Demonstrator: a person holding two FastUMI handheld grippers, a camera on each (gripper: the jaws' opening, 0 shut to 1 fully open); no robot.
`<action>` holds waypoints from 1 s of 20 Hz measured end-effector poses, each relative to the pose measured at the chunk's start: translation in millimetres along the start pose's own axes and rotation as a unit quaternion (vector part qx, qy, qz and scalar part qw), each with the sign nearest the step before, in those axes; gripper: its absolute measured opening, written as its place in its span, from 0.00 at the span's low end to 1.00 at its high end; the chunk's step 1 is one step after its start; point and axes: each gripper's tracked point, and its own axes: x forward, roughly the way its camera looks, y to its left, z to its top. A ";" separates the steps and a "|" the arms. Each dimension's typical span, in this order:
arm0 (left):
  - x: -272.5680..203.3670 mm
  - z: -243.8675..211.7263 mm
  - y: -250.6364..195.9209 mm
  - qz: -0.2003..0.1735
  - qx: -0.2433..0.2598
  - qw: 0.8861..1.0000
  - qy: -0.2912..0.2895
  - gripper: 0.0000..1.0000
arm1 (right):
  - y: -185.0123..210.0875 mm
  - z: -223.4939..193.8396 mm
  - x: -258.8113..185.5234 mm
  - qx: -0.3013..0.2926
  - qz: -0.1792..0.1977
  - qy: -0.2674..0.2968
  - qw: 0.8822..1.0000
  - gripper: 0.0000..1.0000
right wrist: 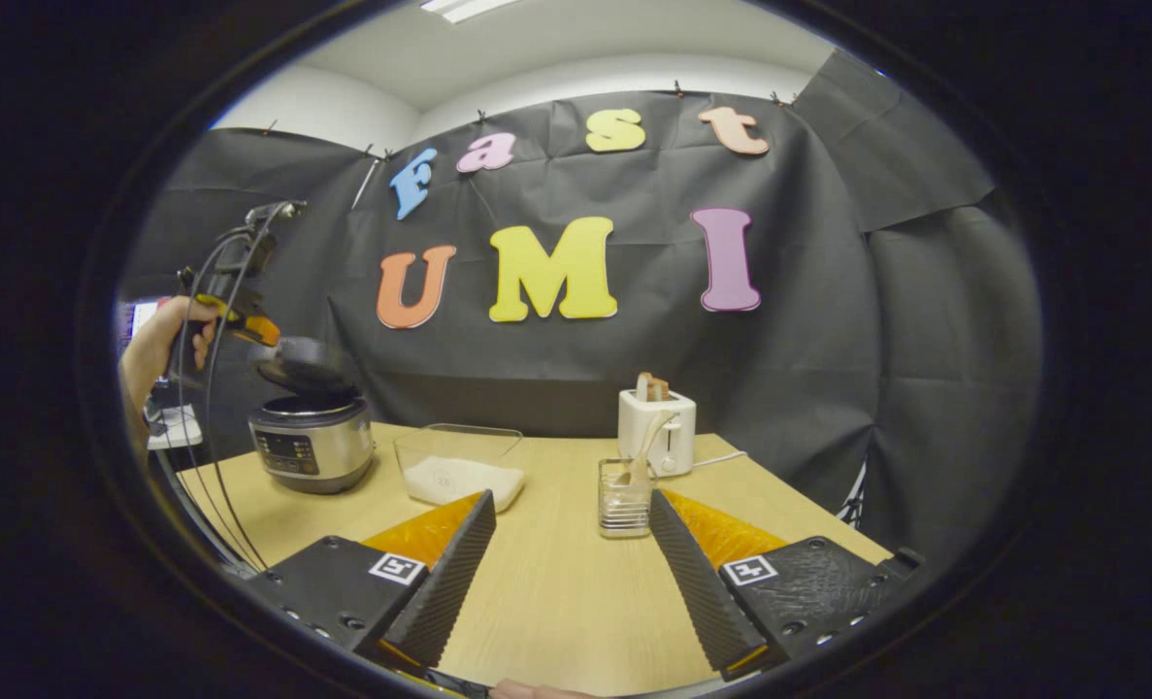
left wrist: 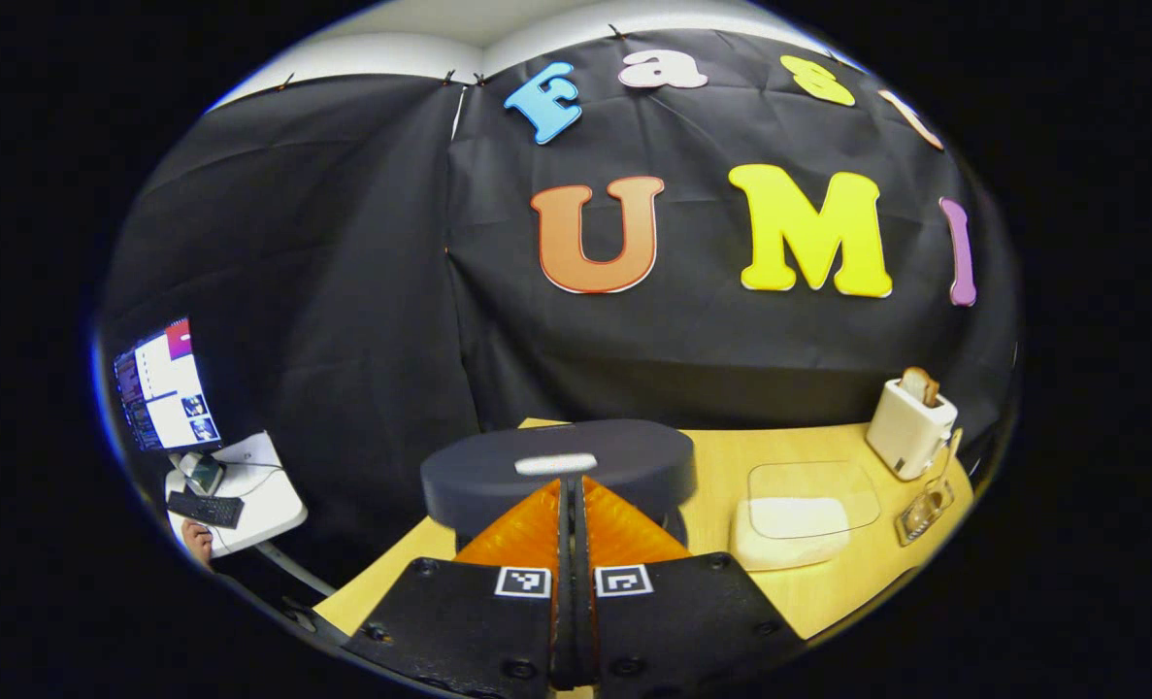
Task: Close the left gripper, press the button to open the rice cooker; take a wooden spoon from the chopstick holder with the right hand, scoop a spoonful of rice and pour it into the rice cooker, then put the wooden spoon back into the chopstick holder.
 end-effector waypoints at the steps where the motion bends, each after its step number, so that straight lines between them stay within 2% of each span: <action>1: -5.1 3.7 -2.2 -0.006 -0.004 1.000 -0.006 0.04 | -1.0 -1.3 -0.6 0.001 -0.001 0.002 1.000 0.95; 2: -8.2 4.6 -2.2 -0.009 -0.003 1.000 -0.011 0.04 | -1.6 -1.5 -0.8 0.001 -0.001 0.003 1.000 0.95; 4: -13.2 6.6 -1.5 -0.014 -0.001 1.000 -0.022 0.13 | -2.1 -2.5 -0.9 0.002 0.000 0.005 1.000 0.95; 5: -15.4 3.5 -0.3 -0.013 -0.003 1.000 -0.020 0.20 | -4.0 -2.7 -0.8 0.003 -0.002 0.005 1.000 0.97; 6: -18.1 -0.1 4.5 -0.007 -0.004 1.000 -0.018 0.25 | -5.4 -2.4 -0.6 0.003 -0.003 0.005 1.000 0.95; 7: -20.7 -1.4 6.2 -0.005 -0.003 1.000 -0.021 0.40 | -5.9 -3.4 -0.3 0.004 -0.004 0.006 1.000 0.95; 8: -23.7 -1.7 7.0 -0.003 -0.001 1.000 -0.024 0.46 | -6.5 -4.0 -0.3 0.004 -0.004 0.006 1.000 0.95; 9: -27.3 -2.3 4.1 -0.005 0.004 1.000 -0.029 0.59 | -6.8 -4.5 0.6 0.006 -0.005 0.008 1.000 0.95; 10: -31.4 -3.6 1.5 -0.010 0.007 0.999 -0.033 0.59 | -7.3 -5.6 0.9 0.006 -0.004 0.009 1.000 0.95; 11: -35.1 -5.0 -2.3 -0.016 0.010 0.999 -0.036 0.69 | -7.1 -6.7 1.8 0.007 -0.003 0.011 1.000 0.95; 12: -37.3 -6.1 -7.5 -0.024 0.013 0.999 -0.042 0.75 | -9.0 -7.2 2.8 0.009 -0.005 0.014 1.000 0.97; 13: -40.6 -7.9 -12.9 -0.032 0.013 0.998 -0.045 0.80 | -10.7 -8.5 3.7 0.011 -0.006 0.015 1.000 0.97; 15: -45.5 -13.2 -19.9 -0.040 0.007 0.998 -0.049 0.94 | -12.4 -9.7 6.5 0.012 -0.008 0.019 1.000 0.95; 18: -54.9 -18.7 -36.0 -0.056 -0.003 0.996 -0.065 0.95 | -15.3 -9.3 11.6 0.012 -0.009 0.023 1.000 0.97; 19: -57.4 -22.3 -43.3 -0.064 -0.009 0.996 -0.068 1.00 | -17.5 -9.6 14.2 0.010 -0.011 0.024 1.000 0.97; 20: -59.7 -26.3 -48.5 -0.071 -0.015 0.995 -0.072 1.00 | -20.9 -8.9 17.5 0.008 -0.015 0.026 1.000 0.97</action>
